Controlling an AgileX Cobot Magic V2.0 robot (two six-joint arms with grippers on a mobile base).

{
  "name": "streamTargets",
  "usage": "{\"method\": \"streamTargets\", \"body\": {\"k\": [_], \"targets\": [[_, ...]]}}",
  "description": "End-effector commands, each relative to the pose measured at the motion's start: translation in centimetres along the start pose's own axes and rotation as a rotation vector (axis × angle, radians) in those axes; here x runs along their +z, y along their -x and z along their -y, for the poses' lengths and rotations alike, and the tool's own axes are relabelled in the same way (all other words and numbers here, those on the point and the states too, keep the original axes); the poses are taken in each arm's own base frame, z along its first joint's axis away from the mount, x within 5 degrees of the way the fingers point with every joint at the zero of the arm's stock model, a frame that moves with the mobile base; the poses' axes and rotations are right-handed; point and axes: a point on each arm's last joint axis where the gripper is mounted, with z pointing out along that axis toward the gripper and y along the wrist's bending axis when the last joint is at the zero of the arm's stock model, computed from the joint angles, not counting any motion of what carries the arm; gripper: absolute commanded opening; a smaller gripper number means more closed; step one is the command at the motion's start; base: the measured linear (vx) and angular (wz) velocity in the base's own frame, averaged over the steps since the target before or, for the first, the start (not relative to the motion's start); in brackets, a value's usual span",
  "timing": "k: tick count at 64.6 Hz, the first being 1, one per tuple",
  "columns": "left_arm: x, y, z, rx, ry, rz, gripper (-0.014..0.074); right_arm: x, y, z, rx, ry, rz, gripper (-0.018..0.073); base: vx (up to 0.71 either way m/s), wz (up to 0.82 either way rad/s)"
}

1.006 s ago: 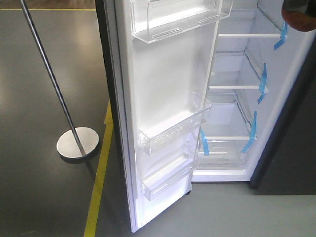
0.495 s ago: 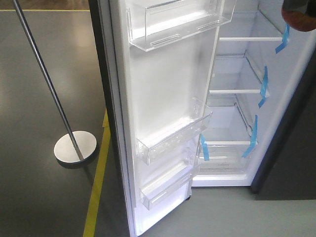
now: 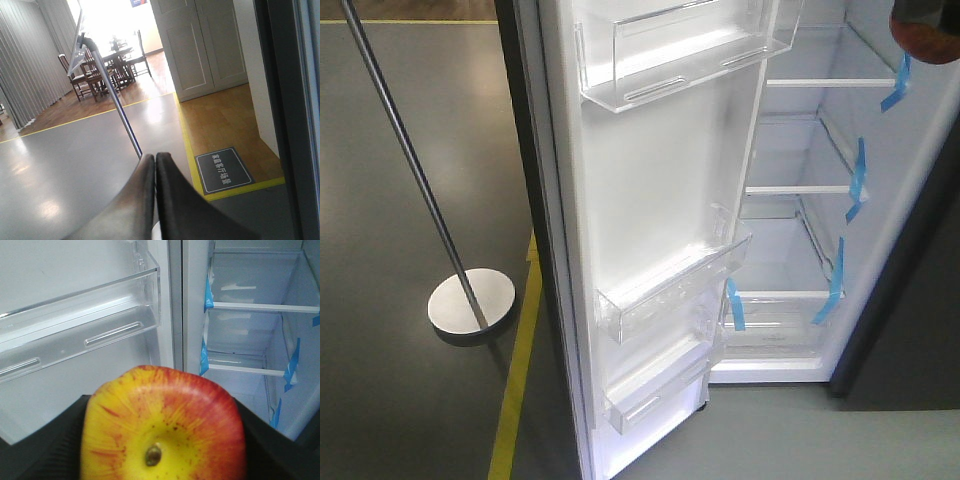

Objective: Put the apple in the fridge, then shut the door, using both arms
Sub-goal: 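Move the held apple toward the blue-taped refrigerator shelves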

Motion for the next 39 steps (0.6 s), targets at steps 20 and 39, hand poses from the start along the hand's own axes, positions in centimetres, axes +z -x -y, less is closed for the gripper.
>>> {"method": "streamTargets", "body": {"k": [20,39], "targets": [[-0.15,1.21,-0.25,-0.009,0.017,0.092,-0.0006,-1.78,1.59,-0.21,-0.007,-0.012,0.127,0.0036,0.03,0.00],[-0.15,1.21,-0.25,-0.009,0.017,0.092,-0.0006,-1.78,1.59,-0.21,-0.007,-0.012,0.127,0.0036,0.05,-0.02]]}}
